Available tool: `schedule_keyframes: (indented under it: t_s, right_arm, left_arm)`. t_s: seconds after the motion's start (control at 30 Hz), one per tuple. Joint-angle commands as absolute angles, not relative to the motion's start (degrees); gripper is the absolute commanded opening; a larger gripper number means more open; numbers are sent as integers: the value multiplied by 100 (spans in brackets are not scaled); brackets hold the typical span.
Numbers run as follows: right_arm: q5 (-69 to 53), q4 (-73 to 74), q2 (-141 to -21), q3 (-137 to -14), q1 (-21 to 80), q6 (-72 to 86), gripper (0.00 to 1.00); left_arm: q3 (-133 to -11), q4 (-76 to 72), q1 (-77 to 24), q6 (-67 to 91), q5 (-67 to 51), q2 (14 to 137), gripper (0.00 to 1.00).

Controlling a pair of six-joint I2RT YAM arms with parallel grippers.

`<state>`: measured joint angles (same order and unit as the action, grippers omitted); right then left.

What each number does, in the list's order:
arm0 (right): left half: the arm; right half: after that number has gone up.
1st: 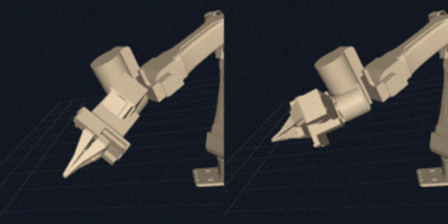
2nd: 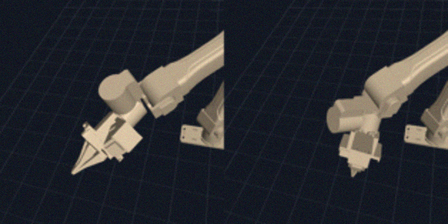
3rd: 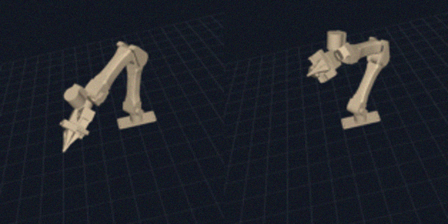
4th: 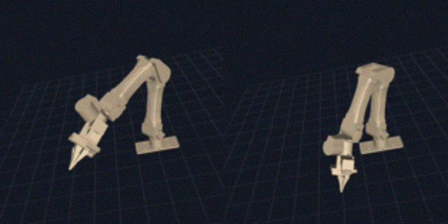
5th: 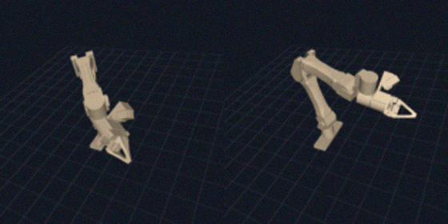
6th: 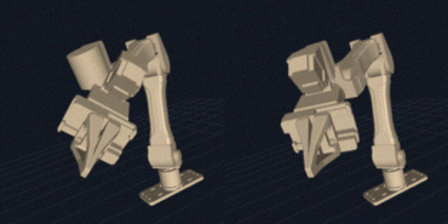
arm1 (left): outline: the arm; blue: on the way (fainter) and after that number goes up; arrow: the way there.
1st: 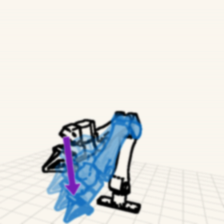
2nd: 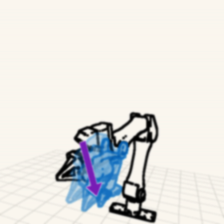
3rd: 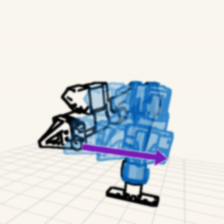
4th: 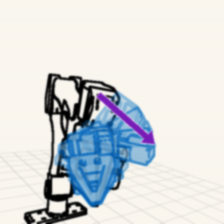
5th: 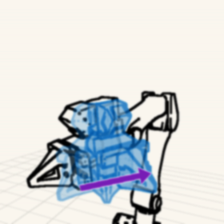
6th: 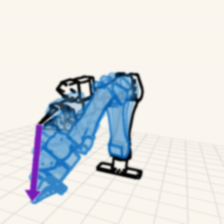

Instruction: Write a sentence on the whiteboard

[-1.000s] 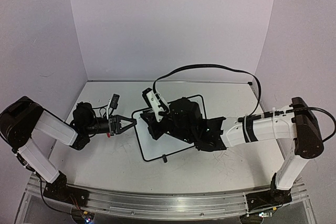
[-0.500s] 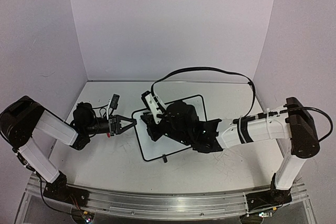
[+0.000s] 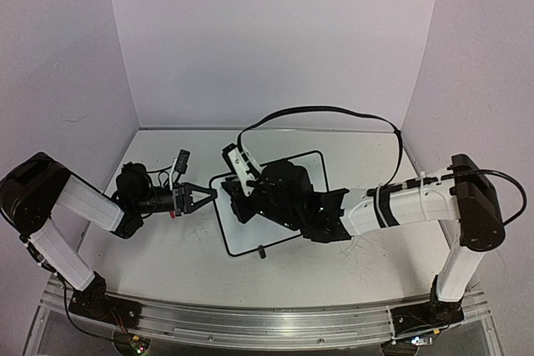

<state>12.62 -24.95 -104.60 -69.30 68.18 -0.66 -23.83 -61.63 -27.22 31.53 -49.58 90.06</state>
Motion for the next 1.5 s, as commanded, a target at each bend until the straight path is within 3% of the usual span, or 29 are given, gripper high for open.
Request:
schedule_keyframes:
  t_s: [0.0,1.47]
  right_arm:
    - [1420,-2763,-10588,-7212,6855,-149,0]
    - [1613,-2674,-10697,-7039,6855,220,0]
  left_arm:
    - [-2316,-6220,-2744,3314,-5200,8944,0]
    - [-2323,-6170,-2748,3362,-5222,8790,0]
